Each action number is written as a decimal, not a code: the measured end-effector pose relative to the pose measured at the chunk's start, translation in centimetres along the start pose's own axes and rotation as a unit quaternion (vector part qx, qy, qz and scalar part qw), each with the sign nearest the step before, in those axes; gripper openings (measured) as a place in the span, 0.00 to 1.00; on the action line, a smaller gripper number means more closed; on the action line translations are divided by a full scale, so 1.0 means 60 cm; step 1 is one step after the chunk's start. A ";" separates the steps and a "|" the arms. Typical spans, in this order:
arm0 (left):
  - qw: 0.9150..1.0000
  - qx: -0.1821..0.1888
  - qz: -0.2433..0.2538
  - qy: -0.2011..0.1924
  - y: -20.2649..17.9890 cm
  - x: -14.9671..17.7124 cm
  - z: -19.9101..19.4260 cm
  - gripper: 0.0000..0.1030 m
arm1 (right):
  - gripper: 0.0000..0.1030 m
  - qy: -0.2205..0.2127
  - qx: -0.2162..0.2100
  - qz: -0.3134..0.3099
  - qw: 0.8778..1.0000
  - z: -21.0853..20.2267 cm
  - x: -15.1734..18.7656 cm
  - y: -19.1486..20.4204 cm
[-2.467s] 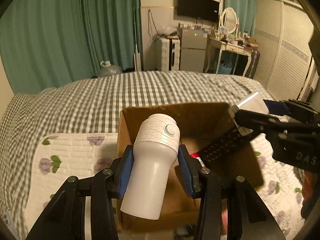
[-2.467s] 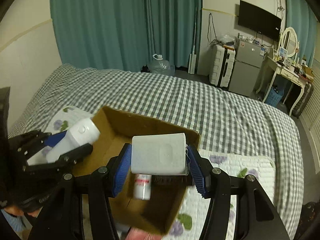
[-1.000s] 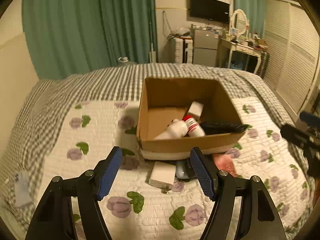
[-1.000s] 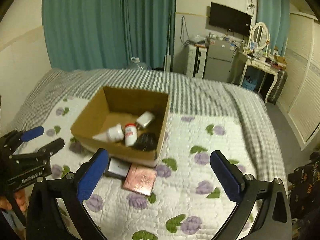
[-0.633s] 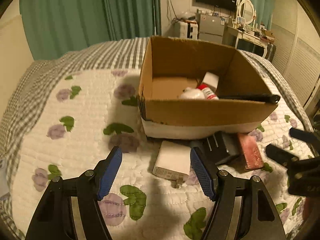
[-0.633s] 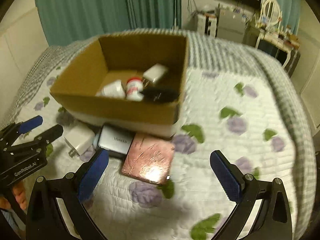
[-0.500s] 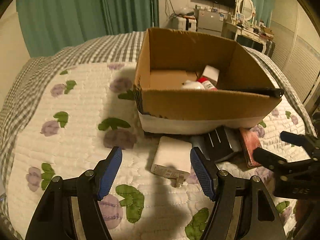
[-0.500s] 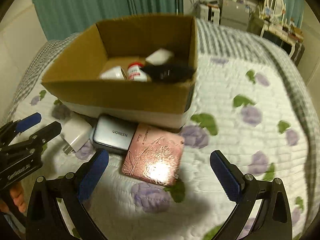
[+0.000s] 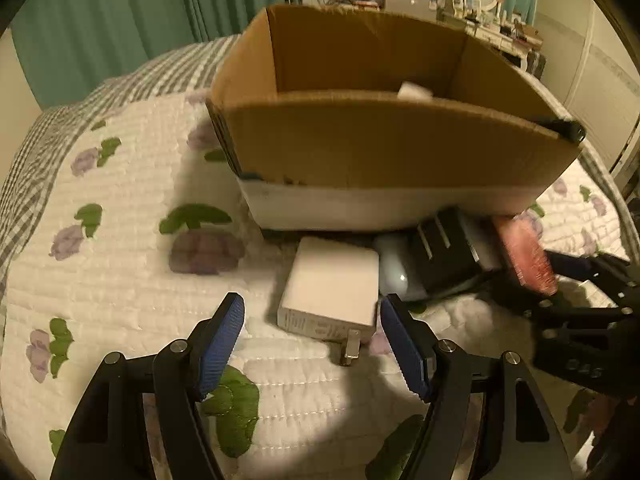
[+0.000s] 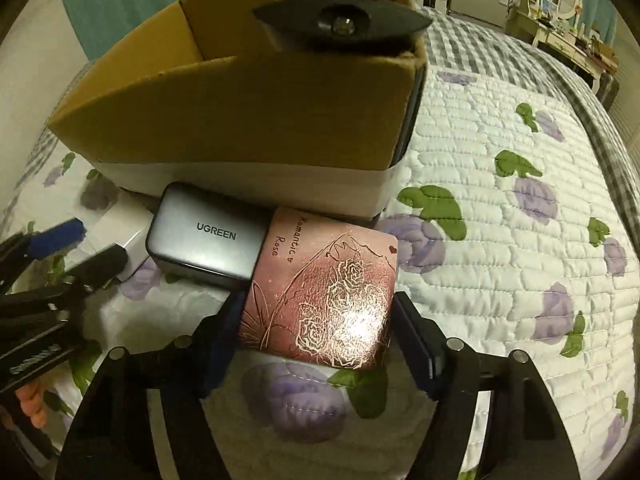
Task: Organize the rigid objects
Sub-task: 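Grasp the white plug charger with the left gripper while the right gripper grasps the pink rose case, then carry the plug charger and pink case into the box and release both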
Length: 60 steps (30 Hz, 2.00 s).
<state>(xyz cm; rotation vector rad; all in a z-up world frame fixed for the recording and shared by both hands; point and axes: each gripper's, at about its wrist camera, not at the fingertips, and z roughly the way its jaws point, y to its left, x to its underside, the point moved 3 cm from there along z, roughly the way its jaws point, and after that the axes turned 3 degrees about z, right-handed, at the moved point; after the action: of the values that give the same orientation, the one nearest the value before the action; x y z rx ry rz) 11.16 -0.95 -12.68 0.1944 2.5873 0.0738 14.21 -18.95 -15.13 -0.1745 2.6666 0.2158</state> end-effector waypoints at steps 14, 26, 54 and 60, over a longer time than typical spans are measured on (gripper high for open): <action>0.999 -0.027 0.038 0.008 -0.017 -0.005 0.025 0.69 | 0.69 -0.024 0.017 -0.011 1.000 -0.023 0.002 0.004; 0.999 -0.009 0.046 -0.004 -0.023 0.002 0.003 0.51 | 0.69 -0.053 0.016 -0.019 0.998 -0.059 0.001 0.008; 0.989 0.012 -0.002 -0.147 0.016 -0.105 -0.239 0.50 | 0.69 -0.175 -0.022 -0.053 0.983 -0.288 -0.076 0.054; 0.986 0.004 0.000 -0.165 0.021 -0.173 -0.228 0.50 | 0.69 -0.190 -0.022 -0.074 0.979 -0.302 -0.156 0.057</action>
<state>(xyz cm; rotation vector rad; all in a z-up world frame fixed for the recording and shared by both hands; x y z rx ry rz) 12.94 -1.47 4.45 0.1926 2.2583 0.0273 14.13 -18.06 5.50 -0.3120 2.2586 0.2355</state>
